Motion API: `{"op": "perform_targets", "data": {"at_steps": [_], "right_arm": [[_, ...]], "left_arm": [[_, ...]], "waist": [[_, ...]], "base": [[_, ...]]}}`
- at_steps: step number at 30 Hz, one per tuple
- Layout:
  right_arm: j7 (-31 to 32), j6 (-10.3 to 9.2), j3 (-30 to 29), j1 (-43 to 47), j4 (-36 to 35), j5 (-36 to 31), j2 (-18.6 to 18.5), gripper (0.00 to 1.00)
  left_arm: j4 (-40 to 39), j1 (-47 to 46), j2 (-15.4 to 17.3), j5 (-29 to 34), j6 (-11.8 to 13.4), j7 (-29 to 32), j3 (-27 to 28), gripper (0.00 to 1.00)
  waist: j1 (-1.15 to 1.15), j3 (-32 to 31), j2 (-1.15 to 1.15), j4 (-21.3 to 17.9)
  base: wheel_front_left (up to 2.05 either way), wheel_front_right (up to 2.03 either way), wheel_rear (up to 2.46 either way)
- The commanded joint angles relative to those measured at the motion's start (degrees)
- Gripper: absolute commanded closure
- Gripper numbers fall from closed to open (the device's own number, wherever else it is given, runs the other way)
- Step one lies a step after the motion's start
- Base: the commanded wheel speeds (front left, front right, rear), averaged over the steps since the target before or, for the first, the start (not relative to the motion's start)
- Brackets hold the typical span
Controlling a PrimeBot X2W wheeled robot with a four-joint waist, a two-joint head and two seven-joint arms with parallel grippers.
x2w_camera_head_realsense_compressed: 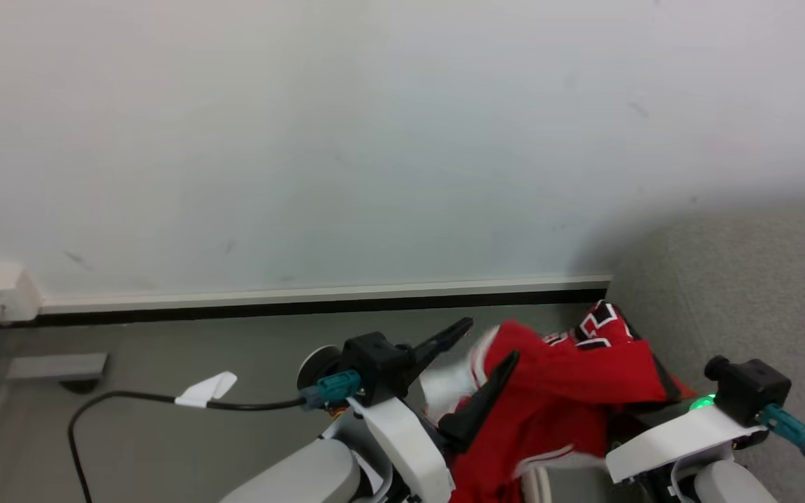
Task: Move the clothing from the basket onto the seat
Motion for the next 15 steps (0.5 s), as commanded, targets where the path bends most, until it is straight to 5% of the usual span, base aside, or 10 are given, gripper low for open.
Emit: {"op": "perform_targets", "data": {"at_steps": [1,15], "right_arm": [[0.0,-0.11,-1.2,1.1,-0.9,-0.3,-0.8,1.0],[0.0,-0.11,-7.8,5.5,-9.9,2.8,-5.1,1.0]], "left_arm": [[-0.2,1.1,0.4,-0.2,0.0,-0.3,-0.2,0.0],[-0.9,2.3,0.7,3.6,-0.3,-3.2,1.5,0.0]], "waist": [[0.0,0.5,0.0,-3.6],[0.0,2.5,0.0,-19.5]], "base": [[0.0,0.0,0.0],[0.0,0.0,0.0]]}}
